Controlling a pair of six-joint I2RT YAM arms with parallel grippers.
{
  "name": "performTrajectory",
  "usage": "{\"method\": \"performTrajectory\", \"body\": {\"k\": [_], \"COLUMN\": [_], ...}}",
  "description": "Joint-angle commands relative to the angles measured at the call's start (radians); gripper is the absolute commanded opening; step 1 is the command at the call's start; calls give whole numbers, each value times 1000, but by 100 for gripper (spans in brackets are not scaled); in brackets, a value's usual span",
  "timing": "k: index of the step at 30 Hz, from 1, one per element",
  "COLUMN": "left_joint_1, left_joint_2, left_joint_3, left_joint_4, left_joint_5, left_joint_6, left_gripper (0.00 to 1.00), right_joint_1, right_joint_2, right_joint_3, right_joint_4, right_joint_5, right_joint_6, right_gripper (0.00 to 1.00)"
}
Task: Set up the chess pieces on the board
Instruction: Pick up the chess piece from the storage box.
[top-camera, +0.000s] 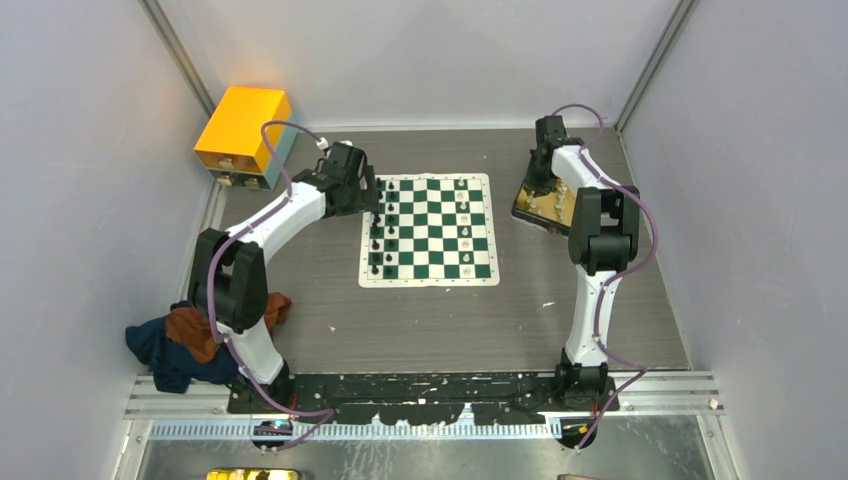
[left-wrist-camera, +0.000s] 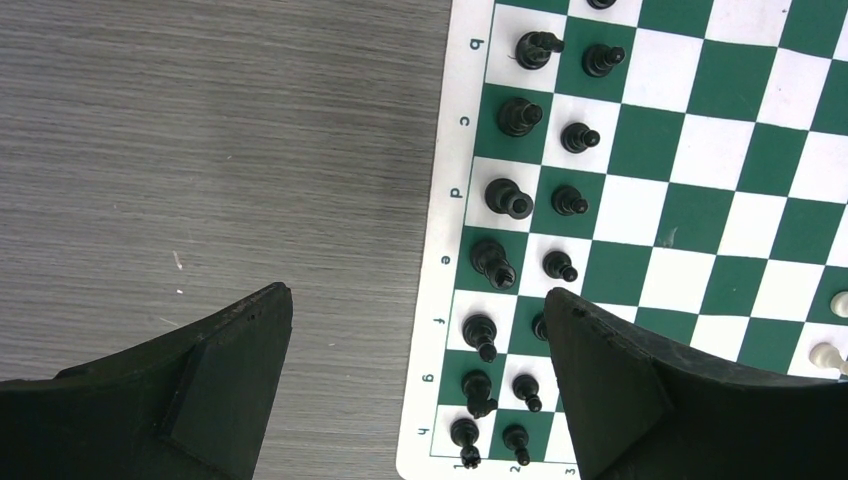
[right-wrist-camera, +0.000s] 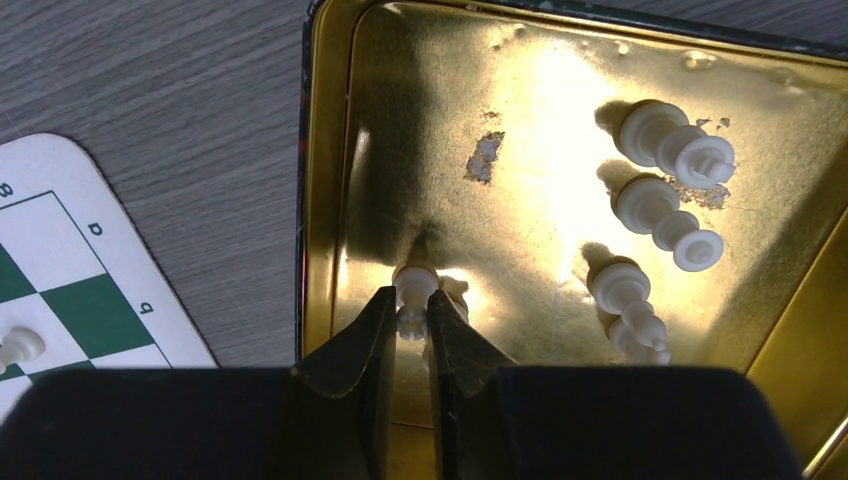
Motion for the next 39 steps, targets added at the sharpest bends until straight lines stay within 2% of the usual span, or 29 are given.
{"method": "performTrajectory", "body": {"k": [1, 8, 25, 39], "left_joint_1": [-5, -5, -7, -7], "left_joint_2": [-2, -4, -23, -45], "left_joint_3": [39, 42, 36, 32], "left_joint_4": [8, 8, 3, 2], "left_joint_5": [-2, -5, -9, -10], "left_joint_6": [-3, -1, 3, 11], "left_gripper": [97, 97, 97, 97], "right_joint_1": [-3, -6, -16, -14], "right_joint_2": [-6, -21, -81, -135], "right_joint_3": [40, 43, 33, 133], "right_joint_4": [8, 14, 65, 5], "right_joint_5": [-6, 5, 16, 47], "right_joint_6": [0, 1, 27, 16], "right_gripper": [14, 1, 1, 1]}}
